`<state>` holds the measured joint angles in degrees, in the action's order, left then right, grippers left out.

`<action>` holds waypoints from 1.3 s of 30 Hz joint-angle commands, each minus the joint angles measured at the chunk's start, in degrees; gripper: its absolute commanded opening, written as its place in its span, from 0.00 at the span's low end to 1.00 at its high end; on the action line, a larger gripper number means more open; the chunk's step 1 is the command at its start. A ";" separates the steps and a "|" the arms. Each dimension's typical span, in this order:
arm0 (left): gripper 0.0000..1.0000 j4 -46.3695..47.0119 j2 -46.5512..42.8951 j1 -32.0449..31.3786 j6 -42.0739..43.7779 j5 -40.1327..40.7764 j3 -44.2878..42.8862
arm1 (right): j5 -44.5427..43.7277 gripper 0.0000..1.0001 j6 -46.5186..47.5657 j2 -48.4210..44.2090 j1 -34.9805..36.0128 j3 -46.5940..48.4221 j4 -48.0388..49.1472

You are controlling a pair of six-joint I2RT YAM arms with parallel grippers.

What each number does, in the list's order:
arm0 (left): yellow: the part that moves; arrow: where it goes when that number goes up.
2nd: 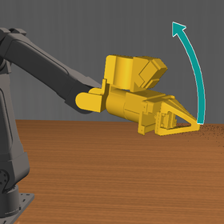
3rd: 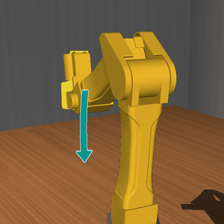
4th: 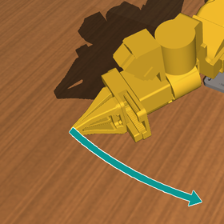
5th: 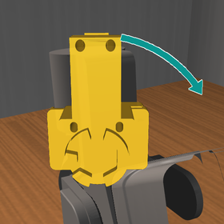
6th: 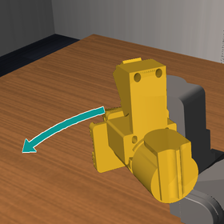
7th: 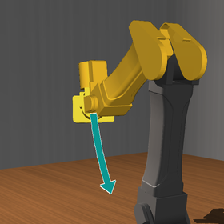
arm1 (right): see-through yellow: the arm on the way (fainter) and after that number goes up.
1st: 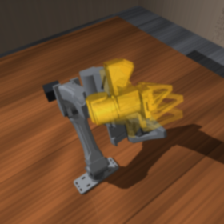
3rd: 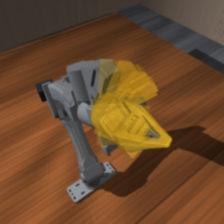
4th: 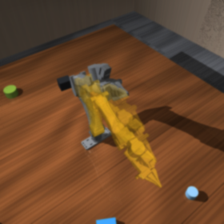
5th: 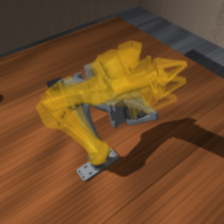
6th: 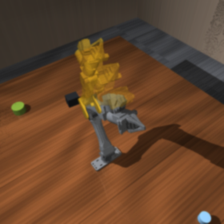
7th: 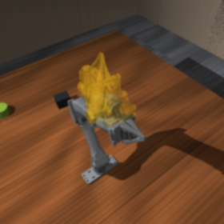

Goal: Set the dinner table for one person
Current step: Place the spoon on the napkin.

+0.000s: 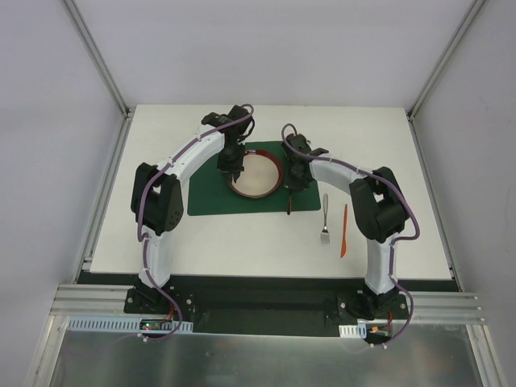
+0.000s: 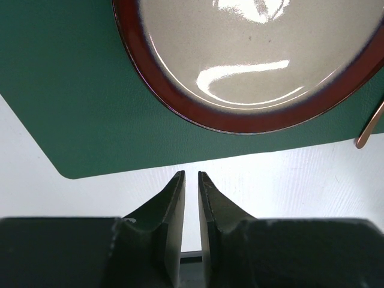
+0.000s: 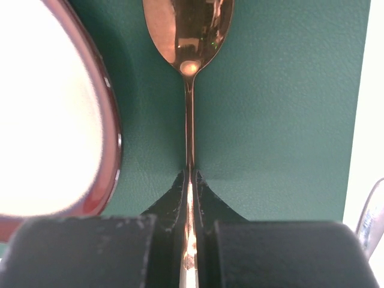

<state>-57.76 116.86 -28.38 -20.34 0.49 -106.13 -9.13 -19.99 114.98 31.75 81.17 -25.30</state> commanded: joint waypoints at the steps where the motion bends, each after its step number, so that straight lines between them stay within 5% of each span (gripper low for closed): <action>1: 0.14 -1.39 -1.72 0.52 -1.20 0.03 0.13 | 1.92 0.01 0.65 1.74 -0.11 3.11 -0.01; 21: 0.14 -1.48 -0.67 1.22 -0.67 -0.23 -0.84 | 1.39 0.00 5.31 4.73 -3.97 12.79 -6.16; 39: 0.13 -1.48 -0.23 1.57 -0.67 -0.40 -0.40 | 4.64 0.00 3.73 5.61 -2.66 10.33 -3.88</action>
<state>-57.76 116.99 -27.62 -20.36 0.47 -106.13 -6.07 -15.81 120.42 28.45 91.57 -29.65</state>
